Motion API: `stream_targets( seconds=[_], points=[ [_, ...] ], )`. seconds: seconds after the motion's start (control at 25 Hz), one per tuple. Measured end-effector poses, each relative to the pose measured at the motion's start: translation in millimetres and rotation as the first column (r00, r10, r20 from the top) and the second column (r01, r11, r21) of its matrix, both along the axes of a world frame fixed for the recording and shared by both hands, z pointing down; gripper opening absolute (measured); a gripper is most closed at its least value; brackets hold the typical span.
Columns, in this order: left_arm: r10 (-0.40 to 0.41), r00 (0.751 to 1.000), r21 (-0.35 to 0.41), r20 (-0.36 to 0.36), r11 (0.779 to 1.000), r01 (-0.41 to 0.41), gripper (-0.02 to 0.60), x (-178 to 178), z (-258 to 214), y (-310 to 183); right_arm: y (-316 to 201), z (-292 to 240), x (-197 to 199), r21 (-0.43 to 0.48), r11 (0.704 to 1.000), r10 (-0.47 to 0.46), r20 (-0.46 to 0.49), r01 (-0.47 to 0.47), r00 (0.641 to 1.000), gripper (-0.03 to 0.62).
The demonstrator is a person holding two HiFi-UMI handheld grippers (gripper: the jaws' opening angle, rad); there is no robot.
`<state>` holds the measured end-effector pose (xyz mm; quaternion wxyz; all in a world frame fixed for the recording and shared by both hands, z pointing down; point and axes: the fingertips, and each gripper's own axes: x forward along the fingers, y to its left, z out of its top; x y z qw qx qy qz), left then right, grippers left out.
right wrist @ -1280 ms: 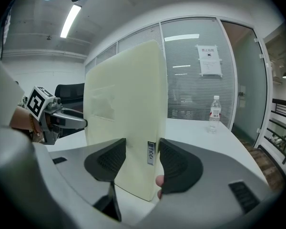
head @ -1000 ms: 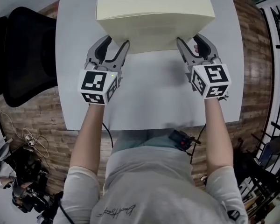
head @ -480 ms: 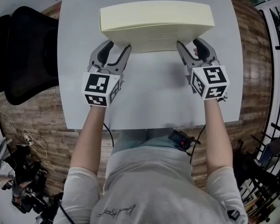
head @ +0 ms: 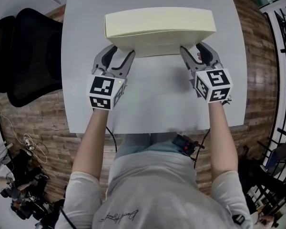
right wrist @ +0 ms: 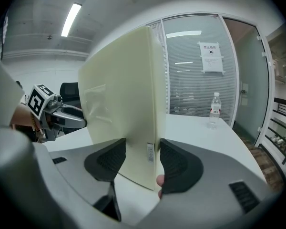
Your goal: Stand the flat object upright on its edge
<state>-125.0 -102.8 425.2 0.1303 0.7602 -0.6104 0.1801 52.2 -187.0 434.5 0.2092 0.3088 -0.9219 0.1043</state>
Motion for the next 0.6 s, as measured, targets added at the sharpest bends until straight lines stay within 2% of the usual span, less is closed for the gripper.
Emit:
stream_targets(
  seconds=[0.4, 0.6],
  points=[
    [0.008, 1.0, -0.012, -0.004, 1.0, -0.008, 0.233, -1.9, 2.2, -5.1, -4.6, 2.4, -0.3, -0.017, 1.0, -0.001, 0.011, 0.001, 1.0, 0.244],
    [-0.016, 0.999, -0.002, -0.039, 1.0, 0.016, 0.241, -7.6, 0.4, -7.0, -6.4, 4.0, -4.1, -0.021, 1.0, 0.006, 0.021, -0.005, 1.0, 0.247]
  ],
)
